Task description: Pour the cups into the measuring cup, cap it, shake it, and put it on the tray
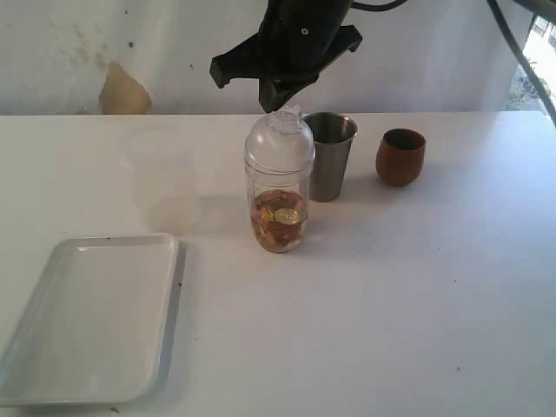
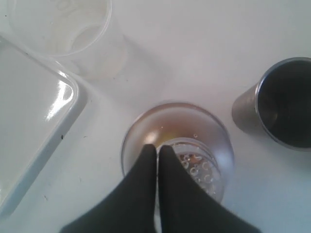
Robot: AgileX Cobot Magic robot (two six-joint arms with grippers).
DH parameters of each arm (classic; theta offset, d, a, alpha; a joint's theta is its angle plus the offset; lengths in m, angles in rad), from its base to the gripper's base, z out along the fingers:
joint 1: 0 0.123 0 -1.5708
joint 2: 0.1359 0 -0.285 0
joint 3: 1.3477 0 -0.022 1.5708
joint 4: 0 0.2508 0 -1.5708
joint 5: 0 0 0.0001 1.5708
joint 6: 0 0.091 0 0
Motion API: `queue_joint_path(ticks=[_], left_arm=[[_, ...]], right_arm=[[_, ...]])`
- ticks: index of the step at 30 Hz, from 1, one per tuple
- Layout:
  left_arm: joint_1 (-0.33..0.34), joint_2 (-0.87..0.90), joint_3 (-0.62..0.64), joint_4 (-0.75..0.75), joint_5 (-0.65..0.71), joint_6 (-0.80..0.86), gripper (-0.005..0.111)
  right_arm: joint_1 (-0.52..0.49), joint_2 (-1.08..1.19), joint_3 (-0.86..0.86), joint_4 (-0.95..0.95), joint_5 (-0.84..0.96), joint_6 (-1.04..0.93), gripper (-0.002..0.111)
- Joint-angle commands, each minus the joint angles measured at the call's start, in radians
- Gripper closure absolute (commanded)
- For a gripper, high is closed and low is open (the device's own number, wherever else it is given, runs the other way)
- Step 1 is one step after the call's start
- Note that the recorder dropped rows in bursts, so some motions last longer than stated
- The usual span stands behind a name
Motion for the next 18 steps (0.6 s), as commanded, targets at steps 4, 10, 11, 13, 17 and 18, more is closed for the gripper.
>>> queue_joint_path(ticks=[4, 10, 11, 13, 17, 18], left_arm=[[-0.004, -0.005, 0.005, 0.001, 0.002, 0.0, 0.107], [-0.004, -0.005, 0.005, 0.001, 0.002, 0.0, 0.107], [-0.004, -0.005, 0.005, 0.001, 0.002, 0.0, 0.107], [-0.004, -0.005, 0.005, 0.001, 0.002, 0.0, 0.107], [-0.004, -0.005, 0.005, 0.001, 0.002, 0.0, 0.107], [-0.004, -0.005, 0.005, 0.001, 0.002, 0.0, 0.107]], right_arm=[[-0.001, 0.007, -0.004, -0.01, 0.003, 0.005, 0.108], [-0.001, 0.013, -0.004, 0.001, 0.003, 0.005, 0.108], [-0.001, 0.013, -0.004, 0.007, 0.003, 0.005, 0.108], [-0.001, 0.013, -0.004, 0.029, 0.003, -0.007, 0.108], [-0.001, 0.013, -0.004, 0.034, 0.003, -0.015, 0.108], [-0.001, 0.013, -0.004, 0.031, 0.003, -0.017, 0.108]])
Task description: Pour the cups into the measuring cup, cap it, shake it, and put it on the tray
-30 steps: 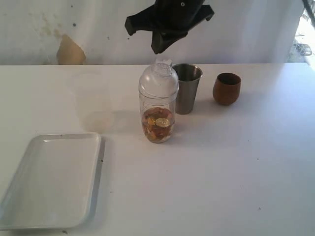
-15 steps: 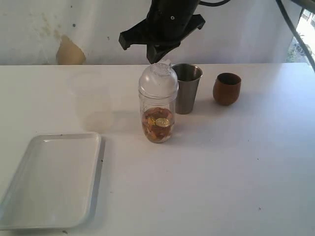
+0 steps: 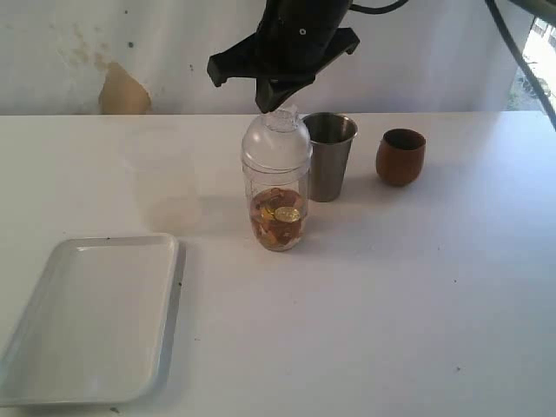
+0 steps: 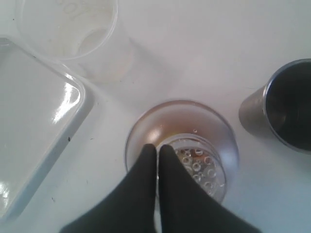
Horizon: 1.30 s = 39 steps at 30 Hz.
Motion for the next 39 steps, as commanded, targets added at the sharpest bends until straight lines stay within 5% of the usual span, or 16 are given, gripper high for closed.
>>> queue_joint_path(ticks=[1, 39], left_arm=[[-0.004, -0.005, 0.005, 0.001, 0.002, 0.0, 0.107], [-0.004, -0.005, 0.005, 0.001, 0.002, 0.0, 0.107]], right_arm=[[-0.001, 0.006, -0.002, -0.001, 0.007, -0.017, 0.108], [-0.001, -0.013, 0.009, -0.114, 0.007, 0.015, 0.108]])
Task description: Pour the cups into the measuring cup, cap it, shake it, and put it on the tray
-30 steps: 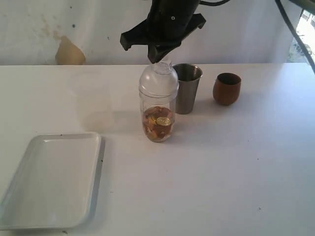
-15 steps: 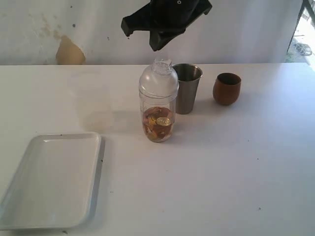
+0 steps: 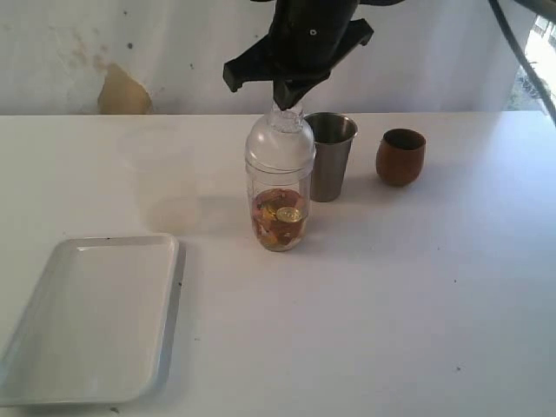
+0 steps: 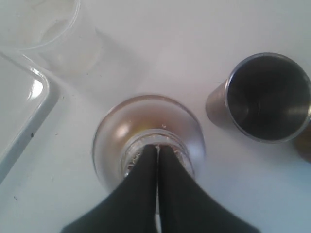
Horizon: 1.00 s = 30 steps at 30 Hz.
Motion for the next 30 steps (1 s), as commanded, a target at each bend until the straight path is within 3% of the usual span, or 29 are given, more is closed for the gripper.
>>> queue_joint_path(ticks=[1, 30], left_arm=[[-0.004, -0.005, 0.005, 0.001, 0.002, 0.0, 0.107], [-0.004, -0.005, 0.005, 0.001, 0.002, 0.0, 0.107]], right_arm=[[-0.001, -0.006, 0.003, -0.008, 0.001, 0.005, 0.108], [-0.001, 0.016, 0.06, -0.033, 0.001, 0.023, 0.108]])
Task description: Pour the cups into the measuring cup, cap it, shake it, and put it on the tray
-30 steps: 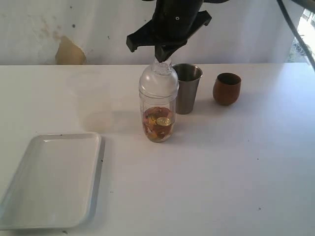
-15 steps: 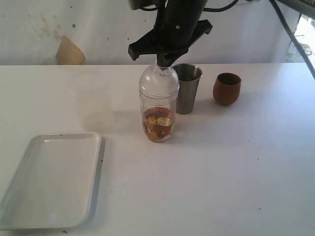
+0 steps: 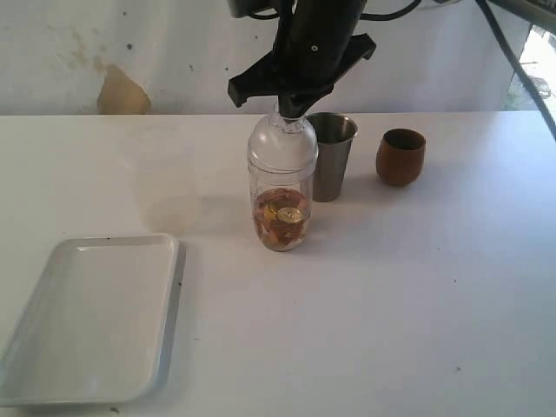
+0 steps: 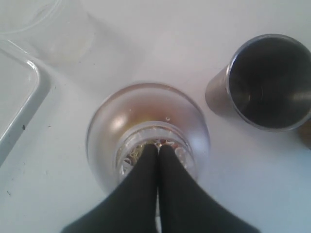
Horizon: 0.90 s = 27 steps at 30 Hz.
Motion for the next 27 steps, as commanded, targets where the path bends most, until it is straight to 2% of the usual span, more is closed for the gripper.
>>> queue_joint_path(ticks=[1, 7, 14, 22, 27], left_arm=[[-0.004, -0.005, 0.005, 0.001, 0.002, 0.0, 0.107], [-0.004, -0.005, 0.005, 0.001, 0.002, 0.0, 0.107], [-0.004, -0.005, 0.005, 0.001, 0.002, 0.0, 0.107], [-0.004, -0.005, 0.005, 0.001, 0.002, 0.0, 0.107], [-0.004, -0.005, 0.005, 0.001, 0.002, 0.0, 0.107]], right_arm=[[-0.001, 0.014, 0.007, -0.012, 0.01, -0.002, 0.108], [-0.001, 0.001, -0.004, -0.012, 0.01, -0.047, 0.105], [-0.001, -0.026, -0.032, -0.012, 0.01, -0.047, 0.079], [-0.001, -0.081, -0.032, -0.012, 0.01, -0.057, 0.061], [-0.001, -0.1, -0.027, -0.013, 0.01, -0.024, 0.042]])
